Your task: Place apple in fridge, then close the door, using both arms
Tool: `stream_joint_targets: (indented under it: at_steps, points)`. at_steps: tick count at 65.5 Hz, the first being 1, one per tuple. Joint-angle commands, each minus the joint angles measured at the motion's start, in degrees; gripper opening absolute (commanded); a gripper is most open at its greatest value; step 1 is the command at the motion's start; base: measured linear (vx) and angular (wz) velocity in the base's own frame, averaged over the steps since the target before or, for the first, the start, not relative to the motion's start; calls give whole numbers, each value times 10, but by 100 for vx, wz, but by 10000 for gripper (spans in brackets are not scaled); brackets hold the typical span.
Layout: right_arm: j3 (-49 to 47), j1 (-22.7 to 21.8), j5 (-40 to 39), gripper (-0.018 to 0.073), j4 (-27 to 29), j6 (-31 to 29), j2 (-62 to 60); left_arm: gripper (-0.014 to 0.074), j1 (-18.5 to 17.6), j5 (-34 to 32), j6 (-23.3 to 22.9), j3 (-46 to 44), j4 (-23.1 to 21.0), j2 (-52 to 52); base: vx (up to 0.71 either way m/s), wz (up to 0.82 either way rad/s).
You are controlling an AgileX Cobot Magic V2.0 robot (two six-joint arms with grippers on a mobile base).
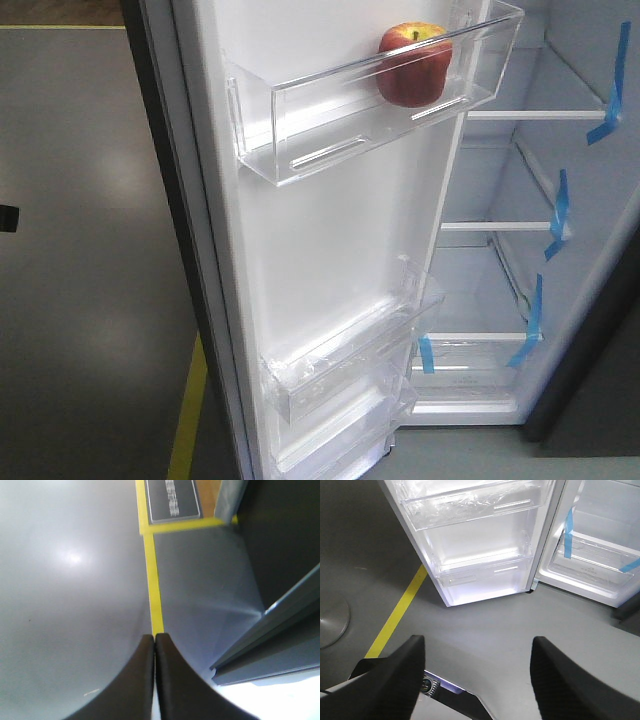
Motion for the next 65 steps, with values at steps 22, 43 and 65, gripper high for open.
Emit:
stream_joint_targets:
  at_steps: [22, 43, 65]
  points:
    - [-13, 0, -27, 434, 7, 0, 6, 337, 2, -22, 61, -105, -84, 91, 0, 0]
    - [-13, 0, -27, 434, 7, 0, 6, 484, 2, -9, 149, -181, -210, 168, 0, 0]
    - [-13, 0, -27, 434, 7, 0, 6, 153, -5, -16, 174, -221, -217, 217, 0, 0]
